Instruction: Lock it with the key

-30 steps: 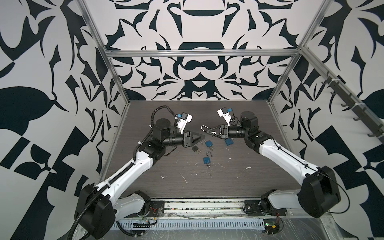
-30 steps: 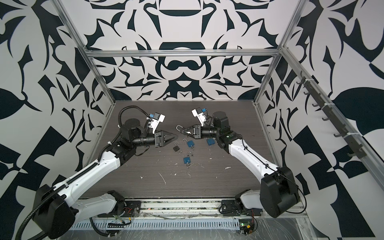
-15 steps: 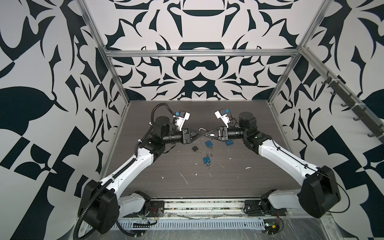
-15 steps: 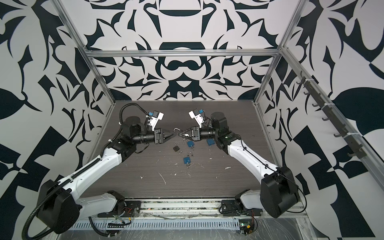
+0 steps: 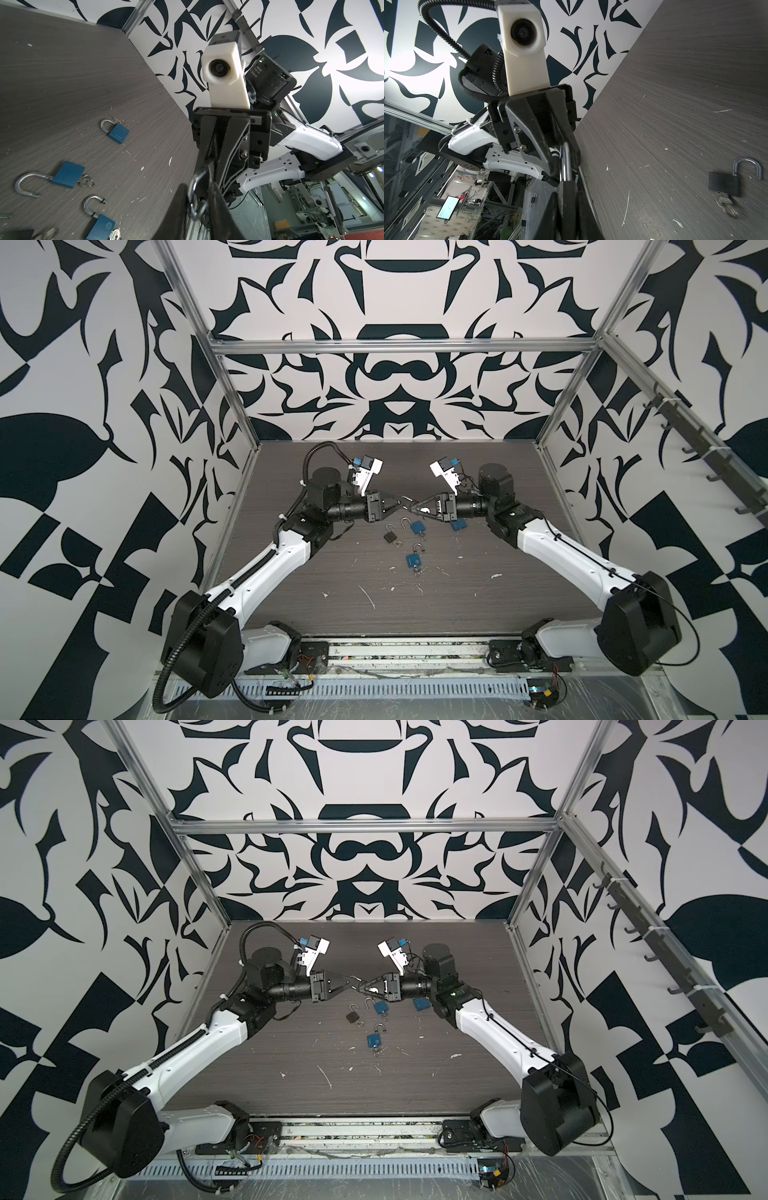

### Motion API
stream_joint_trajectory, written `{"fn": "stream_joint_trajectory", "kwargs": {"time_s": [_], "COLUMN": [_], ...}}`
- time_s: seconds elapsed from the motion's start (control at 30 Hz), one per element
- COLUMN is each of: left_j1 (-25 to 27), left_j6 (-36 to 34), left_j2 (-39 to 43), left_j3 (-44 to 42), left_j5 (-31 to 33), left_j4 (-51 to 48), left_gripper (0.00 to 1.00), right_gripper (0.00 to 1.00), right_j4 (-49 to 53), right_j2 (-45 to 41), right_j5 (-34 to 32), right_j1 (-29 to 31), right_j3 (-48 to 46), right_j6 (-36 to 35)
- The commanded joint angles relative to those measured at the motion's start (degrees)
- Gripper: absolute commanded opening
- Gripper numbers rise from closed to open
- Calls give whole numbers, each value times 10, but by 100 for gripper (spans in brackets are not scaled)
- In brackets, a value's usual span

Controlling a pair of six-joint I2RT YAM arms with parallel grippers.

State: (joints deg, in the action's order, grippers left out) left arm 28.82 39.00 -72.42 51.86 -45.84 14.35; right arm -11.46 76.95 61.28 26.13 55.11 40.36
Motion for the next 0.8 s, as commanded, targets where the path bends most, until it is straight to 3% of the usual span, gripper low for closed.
{"fn": "stream_joint_trajectory", "kwargs": {"time_s": [0.0, 0.23, 0.43, 0.77], "left_j1": [-2, -3, -3, -3], "left_j6": [-3, -8, -7, 28], "left_j2": [-2, -22, -29, -31], "left_j3": [18, 18, 14, 11], "left_j5": [-13, -14, -17, -32], "left_j4": [20, 13, 20, 48], "left_gripper": [16, 13, 0, 0], "right_gripper": [0, 0, 0, 0], "right_j4": [-25, -23, -24, -28], "right_j2": [-5, -6, -12, -11], "right_j5": [12, 13, 17, 6], "right_j1": [3, 3, 4, 11], "right_j3": [14, 20, 22, 24], "right_j6": [-5, -3, 3, 3]}}
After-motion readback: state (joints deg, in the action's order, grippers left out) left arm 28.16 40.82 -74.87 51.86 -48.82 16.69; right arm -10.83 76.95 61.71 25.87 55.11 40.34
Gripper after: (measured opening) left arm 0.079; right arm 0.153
